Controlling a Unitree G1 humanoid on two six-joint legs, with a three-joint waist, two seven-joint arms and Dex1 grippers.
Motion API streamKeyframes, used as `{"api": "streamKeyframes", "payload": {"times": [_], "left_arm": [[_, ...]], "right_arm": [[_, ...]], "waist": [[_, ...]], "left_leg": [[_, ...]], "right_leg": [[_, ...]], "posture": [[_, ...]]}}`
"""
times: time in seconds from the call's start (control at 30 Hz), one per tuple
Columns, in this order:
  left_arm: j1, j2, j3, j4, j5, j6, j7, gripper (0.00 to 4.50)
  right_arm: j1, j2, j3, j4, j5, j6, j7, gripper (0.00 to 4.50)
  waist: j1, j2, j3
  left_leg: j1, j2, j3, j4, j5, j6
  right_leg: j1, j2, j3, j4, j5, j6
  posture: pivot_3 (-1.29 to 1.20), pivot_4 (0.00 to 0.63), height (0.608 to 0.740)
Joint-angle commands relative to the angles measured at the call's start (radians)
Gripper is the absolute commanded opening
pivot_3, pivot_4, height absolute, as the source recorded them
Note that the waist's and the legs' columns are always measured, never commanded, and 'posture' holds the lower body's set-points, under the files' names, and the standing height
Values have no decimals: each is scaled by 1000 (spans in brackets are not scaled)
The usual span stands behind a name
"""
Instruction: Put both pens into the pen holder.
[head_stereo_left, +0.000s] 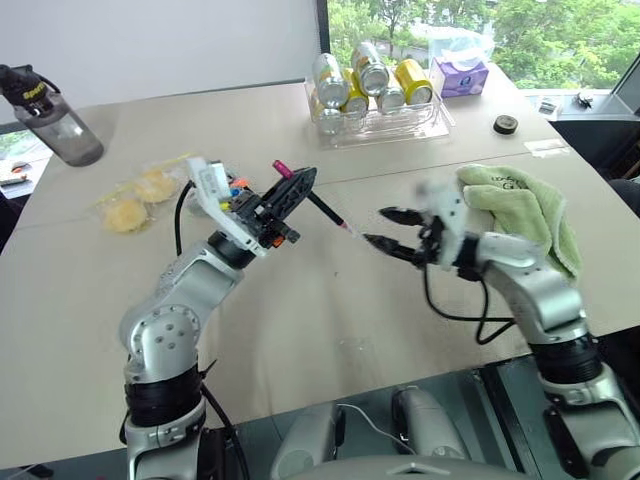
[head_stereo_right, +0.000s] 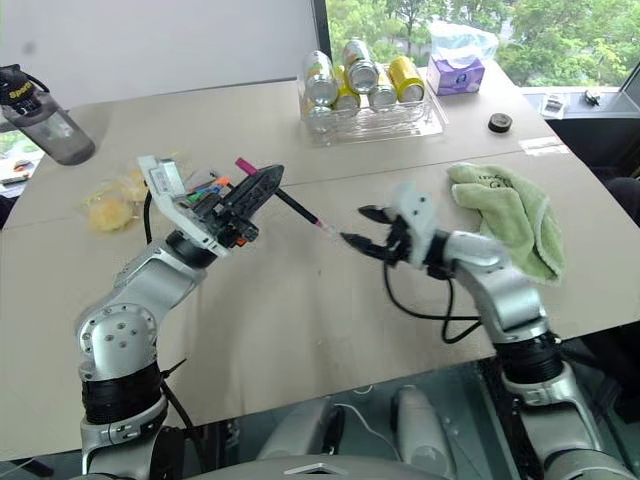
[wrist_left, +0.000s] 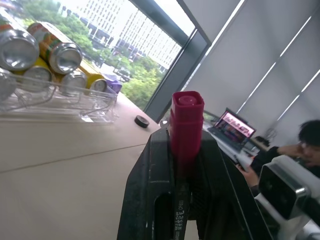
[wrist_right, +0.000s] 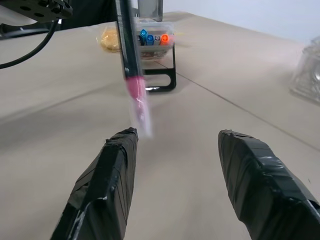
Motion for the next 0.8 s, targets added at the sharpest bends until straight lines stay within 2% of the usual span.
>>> {"api": "streamKeyframes", "payload": {"times": [0.03,0.2,0.37,0.57,0.8], "left_arm": [[-44,67,-81,-60,220,-141,-46,0],[-125,217,-203,31,704,-450,-27,0],[-99,328,-256,147,1035,-669,12,0],[-69,358,-280,217,1206,-746,22,0],[-85,341,-291,266,1294,-771,14,0]], "right_arm": [[-15,-40,-124,-65,163,64,63,2808],[-30,-79,-226,-76,314,97,119,2808],[-31,-84,-243,-75,330,57,116,2808],[-28,-105,-260,-92,377,68,128,2808],[-19,-118,-243,-93,379,59,129,2808]], "waist": [[1,0,0],[-1,1,1],[0,1,1],[5,1,1],[6,1,1]], "left_leg": [[0,0,0,0,0,0],[0,1,1,-2,0,0],[0,1,1,-3,0,0],[-2,1,-1,-4,0,1],[-2,1,-2,-4,0,1]], "right_leg": [[0,0,0,0,0,0],[0,0,1,-1,0,0],[0,0,1,-3,0,0],[0,-1,0,-6,0,0],[0,-1,-1,-7,0,0]], "posture": [[0,150,739],[0,150,739],[0,150,739],[0,150,739],[0,150,739]]}}
